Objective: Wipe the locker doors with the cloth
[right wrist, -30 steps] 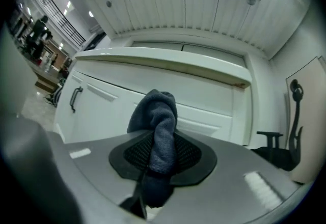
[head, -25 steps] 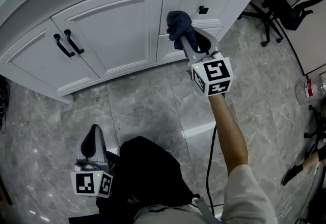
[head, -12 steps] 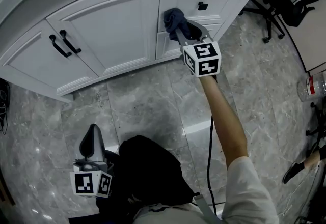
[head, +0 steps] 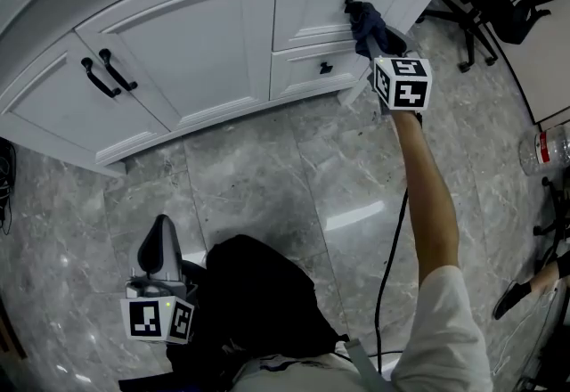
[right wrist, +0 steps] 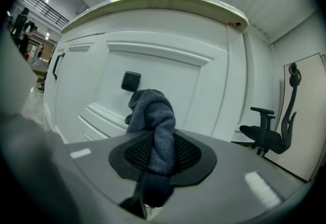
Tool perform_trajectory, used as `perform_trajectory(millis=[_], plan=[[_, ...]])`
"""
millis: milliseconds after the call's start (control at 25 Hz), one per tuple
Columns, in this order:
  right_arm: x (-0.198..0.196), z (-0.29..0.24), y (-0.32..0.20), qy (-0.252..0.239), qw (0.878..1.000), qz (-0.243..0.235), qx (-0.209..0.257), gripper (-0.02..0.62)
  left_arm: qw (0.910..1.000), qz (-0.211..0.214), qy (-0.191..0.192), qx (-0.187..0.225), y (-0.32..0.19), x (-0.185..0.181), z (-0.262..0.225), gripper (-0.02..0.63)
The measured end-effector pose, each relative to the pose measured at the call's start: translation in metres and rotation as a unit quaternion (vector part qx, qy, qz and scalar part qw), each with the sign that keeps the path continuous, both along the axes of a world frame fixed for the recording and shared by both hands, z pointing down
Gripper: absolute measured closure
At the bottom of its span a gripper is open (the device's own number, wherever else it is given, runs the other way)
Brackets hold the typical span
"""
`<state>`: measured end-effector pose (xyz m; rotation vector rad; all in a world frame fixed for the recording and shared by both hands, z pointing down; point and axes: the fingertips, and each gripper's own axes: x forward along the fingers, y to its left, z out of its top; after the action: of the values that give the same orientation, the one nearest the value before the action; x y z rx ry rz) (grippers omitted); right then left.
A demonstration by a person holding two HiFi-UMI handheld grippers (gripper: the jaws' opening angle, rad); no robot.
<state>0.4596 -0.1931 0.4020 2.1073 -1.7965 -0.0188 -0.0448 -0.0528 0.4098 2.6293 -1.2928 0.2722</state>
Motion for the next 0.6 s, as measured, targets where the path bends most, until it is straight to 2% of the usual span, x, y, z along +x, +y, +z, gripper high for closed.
perform_trajectory(millis=[160,320,400,480,600], plan=[[0.038,-0.001,0.009,0.012,0.999,0.032,-0.007,0.498,1.0,-0.001,0.001,0.001,0.001,-0.001,-0.001,0.604],[0.043,-0.002,0.012,0.041,0.998,0.05,-0.007,0.497,1.0,-0.003,0.001,0.004,0.002,-0.003,-0.004,0.604],[0.044,-0.003,0.019,0.033,0.997,0.07,0.009,0.499,1.0,-0.004,0.001,0.005,0.002,-0.005,-0.005,0.604],[0.037,-0.005,0.03,0.018,0.997,0.075,0.03,0.499,1.0,-0.005,0.0,0.006,0.001,-0.007,-0.005,0.604],[-0.003,-0.004,0.044,0.002,0.998,0.037,0.054,0.499,1.0,-0.007,0.0,0.006,-0.001,-0.009,-0.004,0.604]])
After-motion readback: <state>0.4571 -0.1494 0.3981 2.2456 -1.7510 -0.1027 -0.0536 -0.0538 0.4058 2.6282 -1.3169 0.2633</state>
